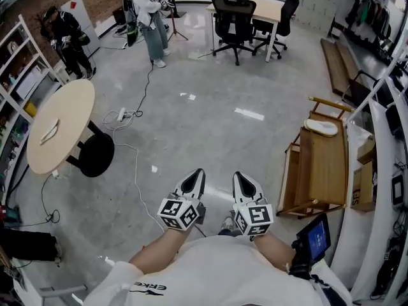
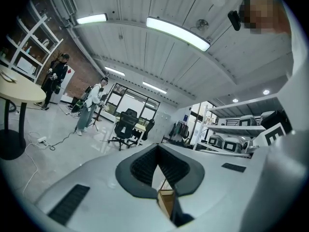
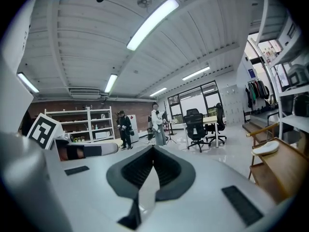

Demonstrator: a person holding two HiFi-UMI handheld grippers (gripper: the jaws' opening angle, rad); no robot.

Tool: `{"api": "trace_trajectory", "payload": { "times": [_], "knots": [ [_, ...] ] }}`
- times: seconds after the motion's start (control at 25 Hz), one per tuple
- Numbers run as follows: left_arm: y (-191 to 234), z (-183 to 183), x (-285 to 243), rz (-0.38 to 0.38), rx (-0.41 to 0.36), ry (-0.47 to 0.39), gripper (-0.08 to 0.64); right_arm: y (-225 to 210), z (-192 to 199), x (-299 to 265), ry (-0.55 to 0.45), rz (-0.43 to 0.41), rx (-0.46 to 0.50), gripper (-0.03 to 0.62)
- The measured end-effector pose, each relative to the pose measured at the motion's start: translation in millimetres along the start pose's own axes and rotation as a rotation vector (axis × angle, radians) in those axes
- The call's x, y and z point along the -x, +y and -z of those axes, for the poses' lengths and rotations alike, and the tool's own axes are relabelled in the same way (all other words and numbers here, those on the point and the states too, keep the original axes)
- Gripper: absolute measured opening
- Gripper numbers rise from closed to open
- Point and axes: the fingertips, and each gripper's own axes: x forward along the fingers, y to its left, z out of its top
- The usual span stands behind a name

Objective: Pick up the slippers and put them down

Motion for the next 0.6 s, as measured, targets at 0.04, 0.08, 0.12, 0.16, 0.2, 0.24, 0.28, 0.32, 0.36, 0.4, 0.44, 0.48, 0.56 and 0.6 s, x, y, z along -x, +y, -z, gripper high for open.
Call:
{"api": "trace_trajectory", "payload": {
  "times": [0.04, 0.08, 0.12, 0.16, 0.2, 0.24, 0.28, 0.32, 0.36, 0.4, 0.44, 0.48, 0.56, 0.6],
  "knots": [
    [-3.5, 2.0, -11.8, 0.006, -0.001, 0.005, 0.003, -11.9, -0.6, -3.6, -0.001, 0.006, -0.003, 0.005],
    [-6.3, 4.0, -22.6, 0.011, -0.002, 0.011, 0.003, -22.8, -0.6, -7.2, -0.001, 0.013, -0.008, 0.005],
    [-8.5, 5.9, -32.1, 0.014, -0.003, 0.018, 0.003, -32.5, -0.5, -10.5, 0.000, 0.020, -0.015, 0.005],
    [-10.7, 7.6, -40.7, 0.018, -0.004, 0.027, 0.003, -41.0, -0.6, -13.1, 0.000, 0.026, -0.024, 0.005],
    [-13.2, 8.6, -48.9, 0.022, -0.006, 0.034, 0.003, -48.8, -1.5, -15.0, -0.001, 0.032, -0.032, 0.005],
    [-16.1, 8.8, -57.4, 0.029, -0.009, 0.040, 0.003, -56.2, -3.4, -16.7, -0.004, 0.037, -0.038, 0.005],
    [-19.2, 8.7, -65.8, 0.038, -0.012, 0.046, 0.003, -63.3, -5.9, -18.4, -0.009, 0.042, -0.042, 0.005],
    [-22.2, 8.8, -73.6, 0.048, -0.015, 0.052, 0.003, -69.9, -7.9, -19.9, -0.013, 0.049, -0.047, 0.005],
    [-24.8, 9.8, -80.5, 0.058, -0.016, 0.059, 0.003, -76.2, -8.7, -21.3, -0.015, 0.058, -0.051, 0.005],
    [-26.6, 11.5, -86.7, 0.068, -0.017, 0.066, 0.003, -82.3, -8.2, -23.0, -0.015, 0.067, -0.056, 0.005],
    [-27.6, 13.4, -92.6, 0.076, -0.016, 0.072, 0.003, -88.4, -7.0, -25.3, -0.013, 0.077, -0.062, 0.005],
    [-27.7, 15.1, -98.4, 0.083, -0.015, 0.077, 0.003, -94.2, -5.7, -28.2, -0.011, 0.086, -0.066, 0.005],
    [-25.7, 17.3, -110.3, 0.093, -0.011, 0.084, 0.003, -104.8, -4.4, -35.0, -0.007, 0.100, -0.072, 0.005],
    [-24.2, 18.0, -117.3, 0.098, -0.007, 0.088, 0.003, -110.1, -4.7, -38.7, -0.005, 0.107, -0.074, 0.005]
  ]
}}
